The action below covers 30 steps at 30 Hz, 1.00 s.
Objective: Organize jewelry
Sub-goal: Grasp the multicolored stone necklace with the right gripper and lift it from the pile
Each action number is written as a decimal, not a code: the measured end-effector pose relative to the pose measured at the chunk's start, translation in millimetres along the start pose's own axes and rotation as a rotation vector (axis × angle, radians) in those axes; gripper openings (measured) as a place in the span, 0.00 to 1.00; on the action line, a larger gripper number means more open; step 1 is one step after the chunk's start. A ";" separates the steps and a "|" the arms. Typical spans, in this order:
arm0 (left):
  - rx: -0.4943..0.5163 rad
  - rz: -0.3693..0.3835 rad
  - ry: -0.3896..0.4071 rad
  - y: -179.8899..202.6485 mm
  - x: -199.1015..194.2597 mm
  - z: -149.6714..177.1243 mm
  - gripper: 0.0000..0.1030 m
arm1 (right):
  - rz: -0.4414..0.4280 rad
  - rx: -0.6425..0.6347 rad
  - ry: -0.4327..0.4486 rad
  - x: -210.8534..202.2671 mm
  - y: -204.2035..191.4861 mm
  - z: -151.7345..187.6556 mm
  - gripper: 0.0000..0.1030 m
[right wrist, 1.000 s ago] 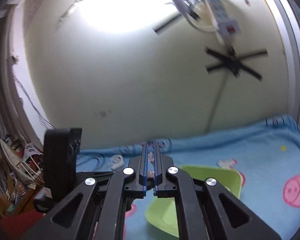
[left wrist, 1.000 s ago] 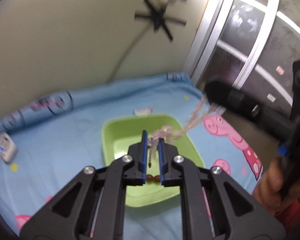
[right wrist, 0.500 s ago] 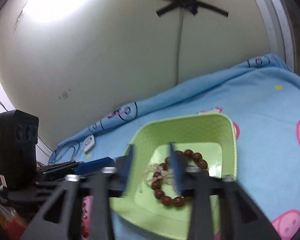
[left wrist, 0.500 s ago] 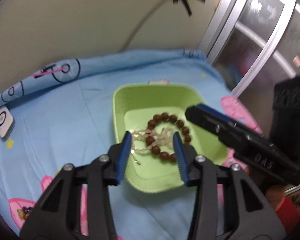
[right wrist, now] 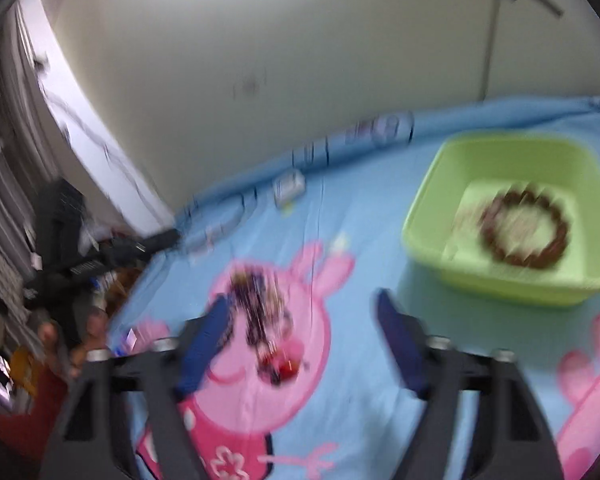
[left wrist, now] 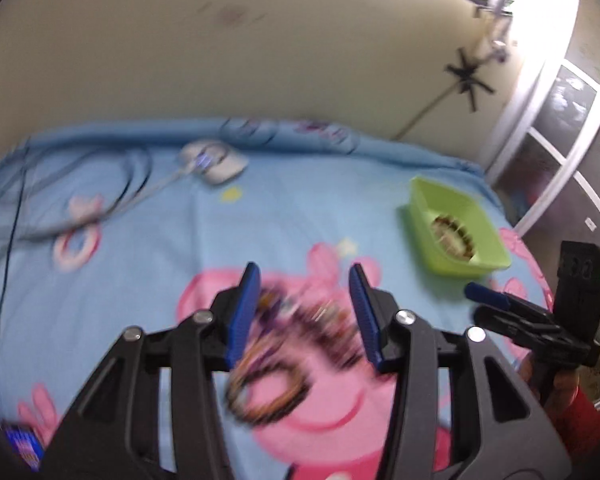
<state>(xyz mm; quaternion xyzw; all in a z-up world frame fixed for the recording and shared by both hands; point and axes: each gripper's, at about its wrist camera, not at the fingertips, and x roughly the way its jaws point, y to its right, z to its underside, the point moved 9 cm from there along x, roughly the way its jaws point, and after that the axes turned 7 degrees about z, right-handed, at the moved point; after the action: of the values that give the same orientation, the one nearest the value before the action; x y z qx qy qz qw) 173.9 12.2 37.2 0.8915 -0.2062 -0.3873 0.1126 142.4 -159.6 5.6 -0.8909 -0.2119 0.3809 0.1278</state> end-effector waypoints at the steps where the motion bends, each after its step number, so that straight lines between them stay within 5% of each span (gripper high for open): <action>1: -0.022 -0.004 -0.012 -9.4 0.9 9.8 0.43 | 0.001 -0.018 -0.048 13.0 -3.8 7.0 0.22; 4: -0.083 0.006 -0.052 -30.0 9.5 36.8 0.43 | 0.033 -0.078 -0.114 40.8 -15.0 13.9 0.13; 11: -0.098 0.026 -0.081 -26.6 31.6 54.2 0.43 | 0.074 -0.191 -0.169 87.4 -41.1 1.3 0.13; 14: -0.072 0.015 -0.084 -20.4 33.9 51.6 0.43 | 0.111 -0.232 -0.182 104.4 -39.0 3.1 0.00; 22: 0.058 0.042 -0.120 22.0 56.5 43.8 0.43 | 0.217 -0.049 -0.041 40.5 33.8 -14.7 0.00; 26: 0.169 0.064 -0.154 62.8 85.0 45.3 0.59 | 0.214 0.016 0.002 10.8 55.0 -11.5 0.00; 30: 0.252 0.102 -0.197 102.7 110.2 51.0 0.59 | 0.185 0.047 0.018 1.0 57.5 -11.3 0.00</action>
<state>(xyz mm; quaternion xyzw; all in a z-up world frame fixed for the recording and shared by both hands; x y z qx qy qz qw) 175.3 -131.4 -31.2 0.8447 -0.3083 -0.4376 -0.0014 167.5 -210.3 -9.7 -0.9069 -0.1183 0.3878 0.1148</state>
